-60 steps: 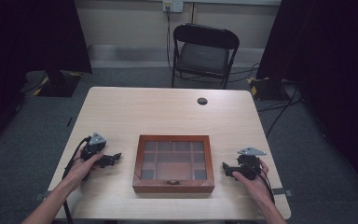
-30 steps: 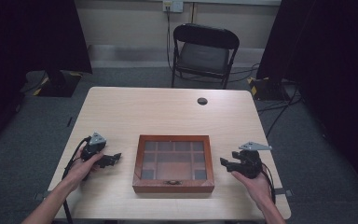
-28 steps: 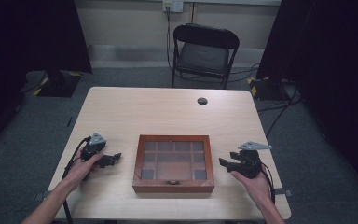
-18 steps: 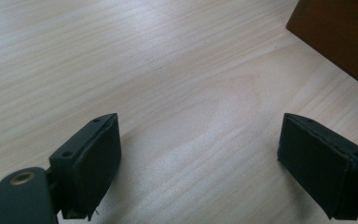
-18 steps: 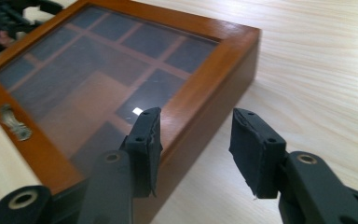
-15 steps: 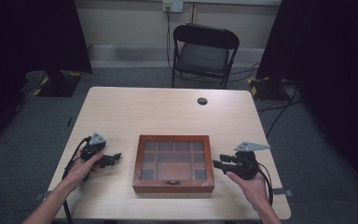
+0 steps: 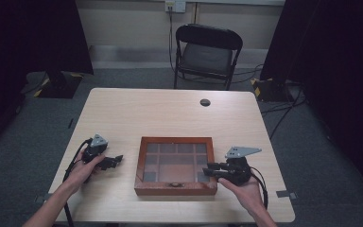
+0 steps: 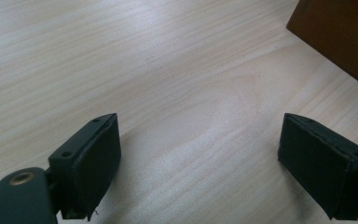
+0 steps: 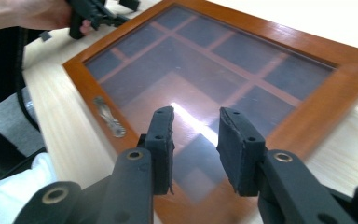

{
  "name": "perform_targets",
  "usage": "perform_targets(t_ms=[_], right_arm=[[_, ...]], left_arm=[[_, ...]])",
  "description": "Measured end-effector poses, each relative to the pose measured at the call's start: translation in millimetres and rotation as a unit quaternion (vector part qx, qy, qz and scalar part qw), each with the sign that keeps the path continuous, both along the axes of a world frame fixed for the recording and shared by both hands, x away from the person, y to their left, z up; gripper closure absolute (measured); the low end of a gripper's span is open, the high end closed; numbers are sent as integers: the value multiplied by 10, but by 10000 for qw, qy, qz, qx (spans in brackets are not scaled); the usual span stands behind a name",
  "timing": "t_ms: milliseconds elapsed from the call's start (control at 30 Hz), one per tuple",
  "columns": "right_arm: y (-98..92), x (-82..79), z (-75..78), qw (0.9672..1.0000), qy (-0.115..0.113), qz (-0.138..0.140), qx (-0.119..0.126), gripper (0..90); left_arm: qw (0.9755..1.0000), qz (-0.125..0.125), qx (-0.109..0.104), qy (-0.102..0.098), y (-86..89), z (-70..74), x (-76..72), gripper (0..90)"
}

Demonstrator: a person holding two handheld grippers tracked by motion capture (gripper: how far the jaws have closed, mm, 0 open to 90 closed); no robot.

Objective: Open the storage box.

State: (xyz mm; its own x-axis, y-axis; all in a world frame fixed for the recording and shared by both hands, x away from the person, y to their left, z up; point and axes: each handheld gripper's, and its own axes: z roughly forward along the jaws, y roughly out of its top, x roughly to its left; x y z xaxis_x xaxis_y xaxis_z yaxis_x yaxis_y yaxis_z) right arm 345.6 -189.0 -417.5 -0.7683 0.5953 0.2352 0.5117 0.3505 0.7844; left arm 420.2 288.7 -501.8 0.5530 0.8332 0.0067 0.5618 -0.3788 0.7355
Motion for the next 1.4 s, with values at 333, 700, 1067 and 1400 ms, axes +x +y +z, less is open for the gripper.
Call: perform_targets(t_ms=[333,700,1067,1400], right_arm=[[294,-40,-6,9985,108,524,-95,745],[565,-7,163,9964,6,848,-37,774],[833,-40,-17,9929,120,1171,-171,777],[888,-29,-141,9908,239,1299,-294,790]], left_arm=[[10000,-29,6,21,-4,0,8,116],[10000,-28,3,22,-5,-1,8,116],[10000,-27,2,24,-5,-1,8,116],[10000,-20,-7,28,-6,-1,7,116]])
